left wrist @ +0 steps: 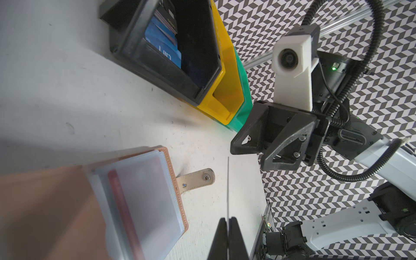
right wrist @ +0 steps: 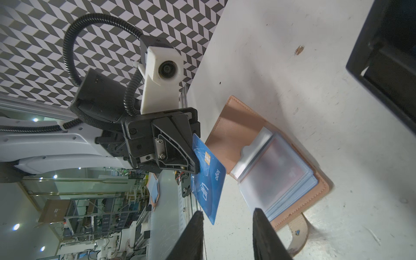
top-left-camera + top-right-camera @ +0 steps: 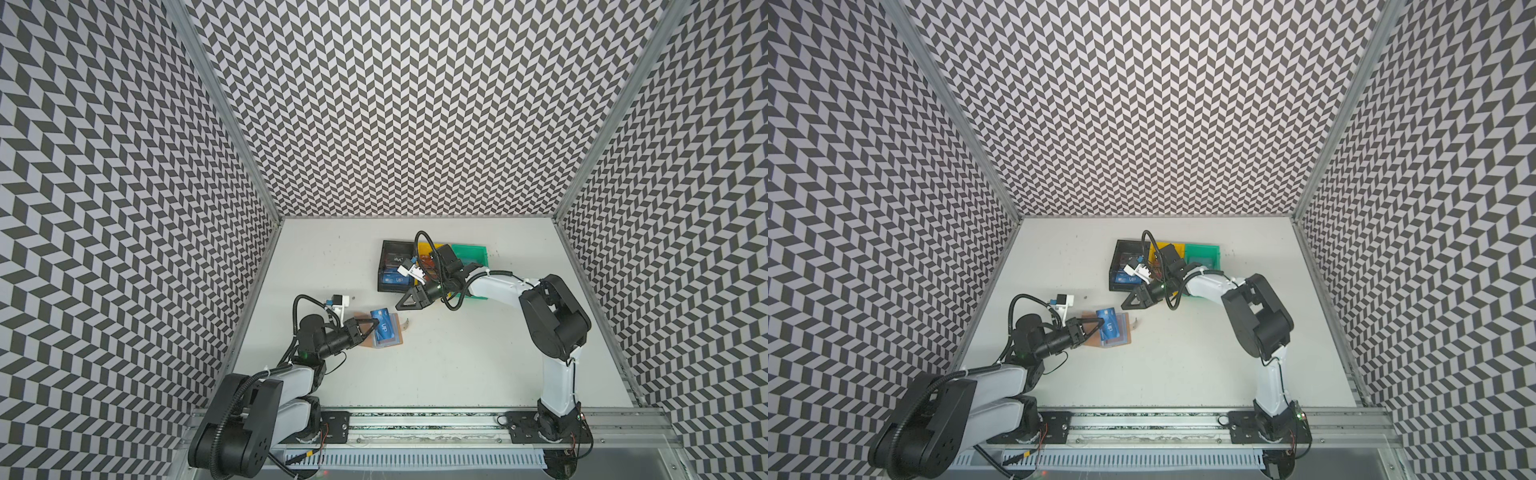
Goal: Take the credit cards out of the card holder
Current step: Pick up the credit card from the card holder.
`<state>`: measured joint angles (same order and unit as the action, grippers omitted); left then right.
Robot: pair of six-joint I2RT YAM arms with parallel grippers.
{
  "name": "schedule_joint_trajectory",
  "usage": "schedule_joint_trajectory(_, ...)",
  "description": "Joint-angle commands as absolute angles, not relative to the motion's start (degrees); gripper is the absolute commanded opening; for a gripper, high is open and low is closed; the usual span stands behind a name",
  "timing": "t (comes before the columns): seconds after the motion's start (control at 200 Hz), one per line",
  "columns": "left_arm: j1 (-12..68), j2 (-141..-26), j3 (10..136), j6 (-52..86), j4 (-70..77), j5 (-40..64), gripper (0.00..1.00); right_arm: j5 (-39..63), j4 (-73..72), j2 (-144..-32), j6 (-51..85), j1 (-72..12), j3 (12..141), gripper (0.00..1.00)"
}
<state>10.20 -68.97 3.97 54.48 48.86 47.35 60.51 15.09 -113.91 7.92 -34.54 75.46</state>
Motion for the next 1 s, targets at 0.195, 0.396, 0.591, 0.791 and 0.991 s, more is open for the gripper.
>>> schedule_joint_trajectory(0.195,11.6,-71.1,4.8,58.5,57.5,45.8,0.00,62.4,11.4,-117.0,8.2,-37.0,75.2,0.37)
schedule_joint_trajectory(0.396,12.0,-73.3,5.3,59.2,59.6,45.2,0.00,63.5,9.8,-116.8,9.1,-37.7,74.5,0.36)
schedule_joint_trajectory(0.591,12.1,-75.9,5.1,60.3,62.6,44.4,0.00,65.9,7.8,-116.5,10.3,-38.1,73.5,0.24)
schedule_joint_trajectory(0.791,12.5,-77.9,5.9,60.6,63.6,44.8,0.00,68.8,6.9,-115.9,10.5,-38.3,73.0,0.02)
schedule_joint_trajectory(0.991,12.7,-79.4,5.6,60.3,63.7,45.0,0.01,70.1,8.7,-115.5,9.7,-38.2,74.1,0.00)
